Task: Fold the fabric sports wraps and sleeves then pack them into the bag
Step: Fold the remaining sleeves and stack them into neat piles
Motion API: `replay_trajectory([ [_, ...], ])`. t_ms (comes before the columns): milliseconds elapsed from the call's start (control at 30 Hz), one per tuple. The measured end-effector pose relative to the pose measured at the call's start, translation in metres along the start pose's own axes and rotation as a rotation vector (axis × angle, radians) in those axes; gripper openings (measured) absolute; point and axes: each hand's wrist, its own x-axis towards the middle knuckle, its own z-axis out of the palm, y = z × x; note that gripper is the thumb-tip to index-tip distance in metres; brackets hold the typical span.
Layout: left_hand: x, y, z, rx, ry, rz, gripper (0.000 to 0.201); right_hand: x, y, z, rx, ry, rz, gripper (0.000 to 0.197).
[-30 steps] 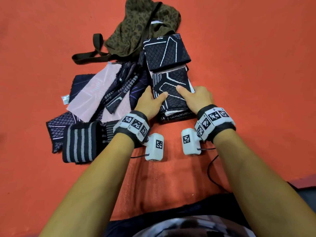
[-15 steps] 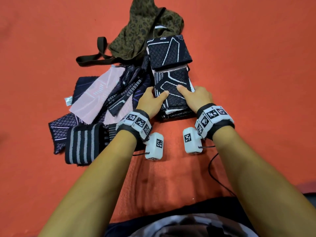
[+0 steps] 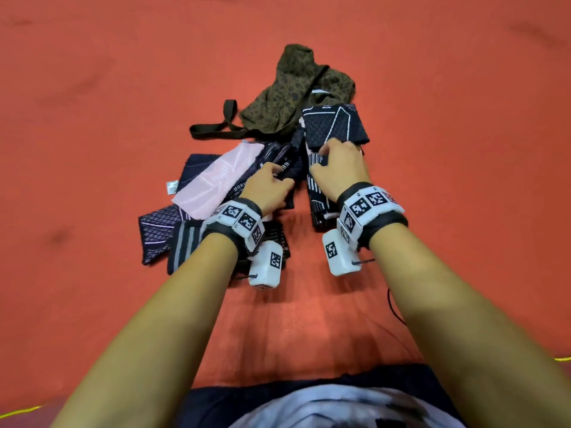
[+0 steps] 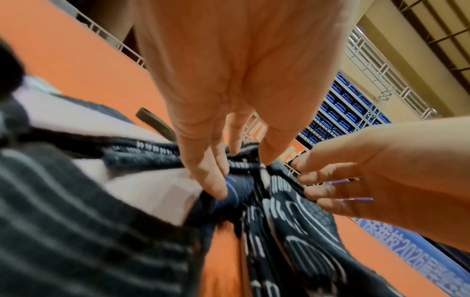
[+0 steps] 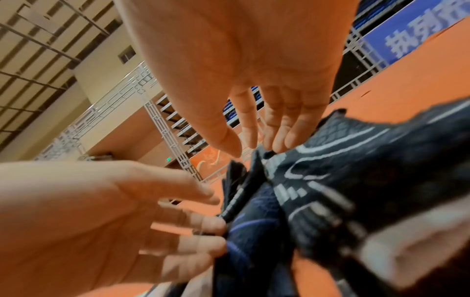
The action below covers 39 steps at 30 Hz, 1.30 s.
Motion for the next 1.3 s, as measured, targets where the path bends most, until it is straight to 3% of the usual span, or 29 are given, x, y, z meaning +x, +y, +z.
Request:
replay_trajectory([
  [200,-0.007,-0.005,-0.049,0.071,0.057,-0.05,0.04,0.003,-0.046,0.043,-0.064,-0.181,-0.141,0.028],
  [400,0.004,-0.018,-0.089,0.385,0.1,-0.036,0.047,0.018,-0.084,0.077,-0.15,-0.282,-0.254,0.031],
  [633,0.03,-0.036,-0.111,0.691,0.06,-0.072,0.051,0.032,-0.105,0.11,-0.261,-0.409,-0.304,0.037],
  [1100,0.05,-0.054,-0.117,0.819,-0.038,-0.171,0.067,0.046,-0.108,0.13,-0.381,-0.449,-0.313,0.036],
  [1300,0.048,-0.054,-0.112,0.808,0.016,-0.097,0.042,0.047,-0.115,0.131,-0.37,-0.417,-0.292,0.018],
])
